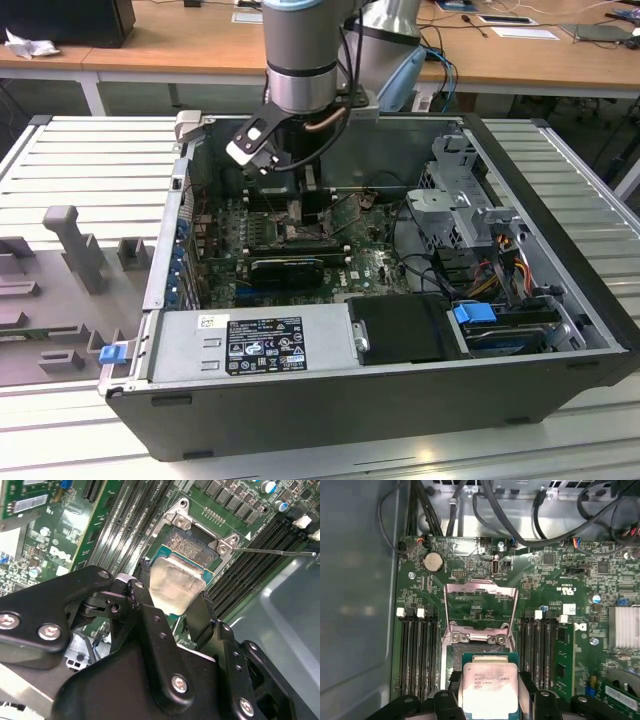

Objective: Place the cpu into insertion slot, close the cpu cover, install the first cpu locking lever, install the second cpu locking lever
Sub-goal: 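Place the cpu into insertion slot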

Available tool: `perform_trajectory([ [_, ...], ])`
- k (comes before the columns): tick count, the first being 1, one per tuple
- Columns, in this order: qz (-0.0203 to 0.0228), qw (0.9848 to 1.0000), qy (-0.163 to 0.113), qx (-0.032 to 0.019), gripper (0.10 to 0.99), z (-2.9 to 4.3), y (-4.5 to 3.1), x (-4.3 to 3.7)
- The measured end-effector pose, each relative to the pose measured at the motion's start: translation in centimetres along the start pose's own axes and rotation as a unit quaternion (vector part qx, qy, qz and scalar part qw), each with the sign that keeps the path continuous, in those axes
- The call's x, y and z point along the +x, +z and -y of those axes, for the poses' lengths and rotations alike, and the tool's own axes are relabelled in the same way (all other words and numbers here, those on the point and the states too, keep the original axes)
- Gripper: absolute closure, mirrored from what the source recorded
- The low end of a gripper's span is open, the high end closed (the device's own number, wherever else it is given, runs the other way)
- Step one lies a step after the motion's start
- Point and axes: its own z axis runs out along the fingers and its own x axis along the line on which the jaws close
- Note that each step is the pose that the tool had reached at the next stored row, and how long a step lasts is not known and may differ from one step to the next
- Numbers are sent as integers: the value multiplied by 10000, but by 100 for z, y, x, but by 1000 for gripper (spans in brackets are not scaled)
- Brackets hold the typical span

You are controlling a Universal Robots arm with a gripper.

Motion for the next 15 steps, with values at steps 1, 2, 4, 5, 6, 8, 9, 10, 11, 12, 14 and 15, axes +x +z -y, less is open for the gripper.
perform_trajectory([
  [1,2,10000,25,0,557,4,22,5],
  [2,3,10000,44,-1,557,6,38,9],
  [4,5,10000,77,-2,557,18,72,19],
  [5,6,10000,83,-2,557,26,90,25],
  [6,6,10000,83,-2,557,31,105,29],
  [8,7,10000,83,-2,557,47,170,44],
  [9,6,10000,82,-2,557,51,207,56],
  [10,6,10000,82,-2,557,53,226,62],
  [11,6,10000,82,-3,557,54,245,67],
  [12,6,10000,82,-2,557,56,261,71],
  [14,6,10000,82,-2,557,59,307,81],
  [15,6,10000,82,-2,557,59,319,83],
])
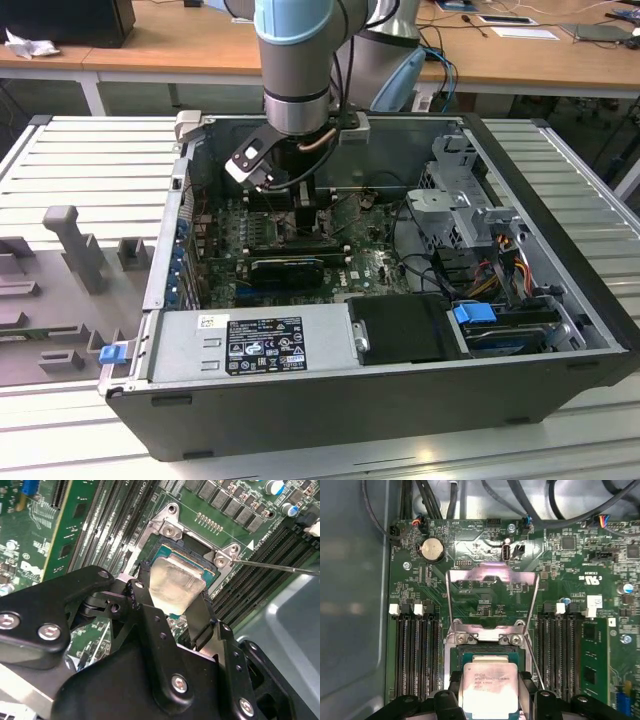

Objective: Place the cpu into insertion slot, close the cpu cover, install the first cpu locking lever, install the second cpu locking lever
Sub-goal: 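Place the cpu into insertion slot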

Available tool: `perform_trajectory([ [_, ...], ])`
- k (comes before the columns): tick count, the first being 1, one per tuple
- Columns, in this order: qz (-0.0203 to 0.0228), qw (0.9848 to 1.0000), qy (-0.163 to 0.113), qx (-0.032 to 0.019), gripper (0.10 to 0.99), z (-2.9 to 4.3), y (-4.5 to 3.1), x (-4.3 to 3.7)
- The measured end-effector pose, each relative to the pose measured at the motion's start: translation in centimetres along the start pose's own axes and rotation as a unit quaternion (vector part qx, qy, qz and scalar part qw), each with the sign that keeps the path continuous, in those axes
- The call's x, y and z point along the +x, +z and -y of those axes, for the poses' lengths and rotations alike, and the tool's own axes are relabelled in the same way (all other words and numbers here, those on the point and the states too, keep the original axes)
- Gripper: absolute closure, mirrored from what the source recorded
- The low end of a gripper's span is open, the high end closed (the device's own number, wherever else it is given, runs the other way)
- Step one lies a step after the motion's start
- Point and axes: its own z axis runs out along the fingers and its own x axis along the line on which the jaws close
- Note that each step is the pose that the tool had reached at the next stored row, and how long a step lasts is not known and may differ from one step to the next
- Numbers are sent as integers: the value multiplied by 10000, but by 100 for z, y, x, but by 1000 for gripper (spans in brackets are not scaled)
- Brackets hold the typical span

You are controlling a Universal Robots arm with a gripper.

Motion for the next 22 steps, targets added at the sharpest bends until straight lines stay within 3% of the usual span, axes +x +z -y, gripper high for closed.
perform_trajectory([
  [11,2,10000,12,0,557,7,72,27],
  [17,1,10000,13,0,557,6,74,28],
  [19,1,10000,13,0,482,7,74,27],
  [22,1,10000,14,0,482,6,74,27],
])
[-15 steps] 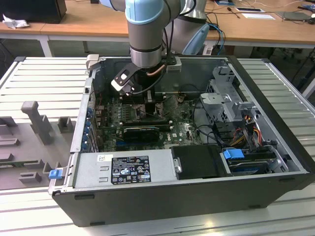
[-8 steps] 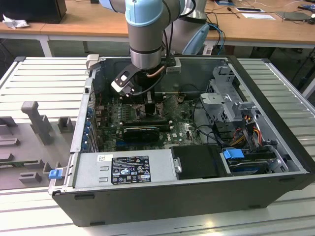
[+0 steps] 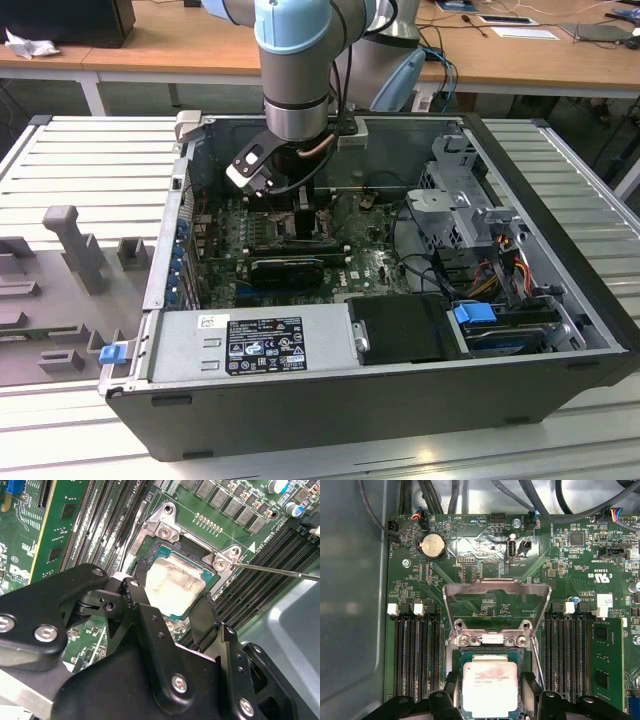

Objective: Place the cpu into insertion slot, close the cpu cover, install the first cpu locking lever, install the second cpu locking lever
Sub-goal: 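Place the cpu into insertion slot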

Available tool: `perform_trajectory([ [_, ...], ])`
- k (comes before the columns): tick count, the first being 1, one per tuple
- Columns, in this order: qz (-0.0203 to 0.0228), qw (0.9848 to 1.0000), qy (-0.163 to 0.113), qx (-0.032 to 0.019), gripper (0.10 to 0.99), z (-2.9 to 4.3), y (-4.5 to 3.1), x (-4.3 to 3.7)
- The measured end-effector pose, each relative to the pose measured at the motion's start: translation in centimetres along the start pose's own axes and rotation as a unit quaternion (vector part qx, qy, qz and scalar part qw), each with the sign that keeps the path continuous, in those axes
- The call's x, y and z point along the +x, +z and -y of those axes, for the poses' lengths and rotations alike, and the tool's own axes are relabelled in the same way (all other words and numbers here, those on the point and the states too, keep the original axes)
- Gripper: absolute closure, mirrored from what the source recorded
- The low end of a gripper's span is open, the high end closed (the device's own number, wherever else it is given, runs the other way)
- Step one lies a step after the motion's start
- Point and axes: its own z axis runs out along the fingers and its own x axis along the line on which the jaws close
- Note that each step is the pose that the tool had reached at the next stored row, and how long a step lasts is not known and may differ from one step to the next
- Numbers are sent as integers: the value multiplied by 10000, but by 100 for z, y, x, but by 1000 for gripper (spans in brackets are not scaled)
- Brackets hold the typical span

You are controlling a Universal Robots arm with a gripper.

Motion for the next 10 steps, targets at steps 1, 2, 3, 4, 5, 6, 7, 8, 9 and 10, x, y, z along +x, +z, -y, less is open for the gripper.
perform_trajectory([
  [1,9,10000,-1,0,482,-1,1,0],
  [2,19,10000,3,-1,482,-1,1,0],
  [3,33,10000,13,0,482,0,1,-1],
  [4,57,10000,37,-1,482,0,2,-1],
  [5,83,9999,69,-2,482,0,2,-1],
  [6,89,9999,86,-2,482,0,2,-1],
  [7,91,9999,109,-1,482,0,2,-2],
  [8,93,9999,128,-1,482,0,2,-2],
  [9,84,9999,136,-2,482,0,3,-1],
  [10,60,9999,139,-2,482,0,3,-1],
])
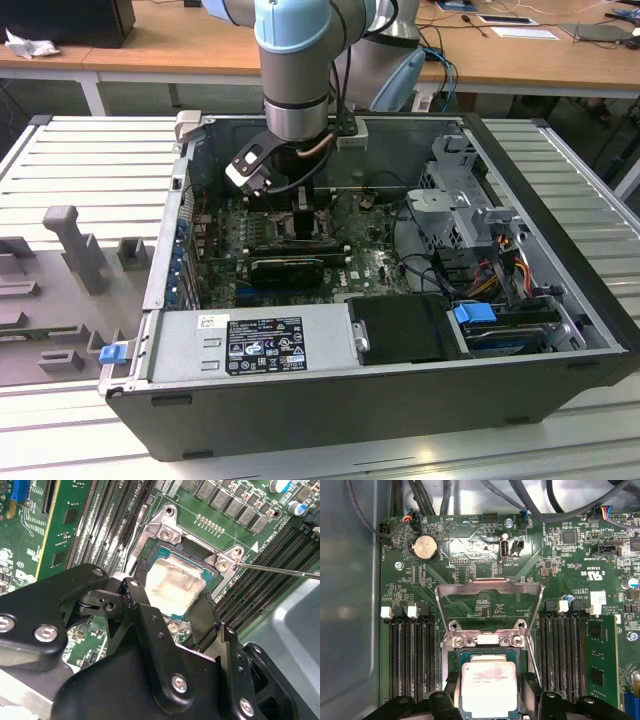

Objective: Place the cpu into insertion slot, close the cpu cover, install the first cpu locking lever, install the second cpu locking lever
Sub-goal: 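Place the cpu into insertion slot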

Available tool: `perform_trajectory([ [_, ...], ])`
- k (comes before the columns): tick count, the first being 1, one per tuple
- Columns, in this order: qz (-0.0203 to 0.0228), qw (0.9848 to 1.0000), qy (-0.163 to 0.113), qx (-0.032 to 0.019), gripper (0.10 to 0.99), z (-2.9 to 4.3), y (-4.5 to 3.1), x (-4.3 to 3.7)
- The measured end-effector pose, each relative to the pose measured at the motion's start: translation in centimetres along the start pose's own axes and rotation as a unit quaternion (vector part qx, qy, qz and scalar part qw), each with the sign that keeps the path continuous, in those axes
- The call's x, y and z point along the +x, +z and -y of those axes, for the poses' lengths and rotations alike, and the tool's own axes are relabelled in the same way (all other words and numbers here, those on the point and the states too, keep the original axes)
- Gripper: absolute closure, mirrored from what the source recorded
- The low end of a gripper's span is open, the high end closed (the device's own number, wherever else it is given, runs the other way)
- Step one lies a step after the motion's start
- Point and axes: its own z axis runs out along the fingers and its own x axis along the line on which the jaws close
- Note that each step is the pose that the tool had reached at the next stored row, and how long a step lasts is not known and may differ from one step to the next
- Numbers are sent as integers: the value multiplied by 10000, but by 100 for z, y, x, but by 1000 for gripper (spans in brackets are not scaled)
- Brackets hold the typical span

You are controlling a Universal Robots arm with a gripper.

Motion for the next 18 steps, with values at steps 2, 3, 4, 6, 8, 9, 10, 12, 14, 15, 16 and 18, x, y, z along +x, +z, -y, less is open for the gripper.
perform_trajectory([
  [2,-2,10000,0,0,482,-1,-10,0],
  [3,-2,10000,-1,0,482,-2,-20,0],
  [4,-2,10000,-1,0,482,-3,-33,0],
  [6,-3,10000,0,0,482,-5,-55,0],
  [8,-3,10000,-1,1,498,-7,-76,1],
  [9,-3,10000,-1,2,498,-7,-82,1],
  [10,-2,10000,-1,2,498,-8,-90,1],
  [12,-2,10000,-1,5,627,-9,-103,1],
  [14,-3,10000,0,7,808,-10,-118,1],
  [15,-3,10000,-1,7,867,-11,-127,1],
  [16,-3,10000,0,7,929,-11,-136,1],
  [18,-3,10000,0,7,980,-12,-143,1],
])
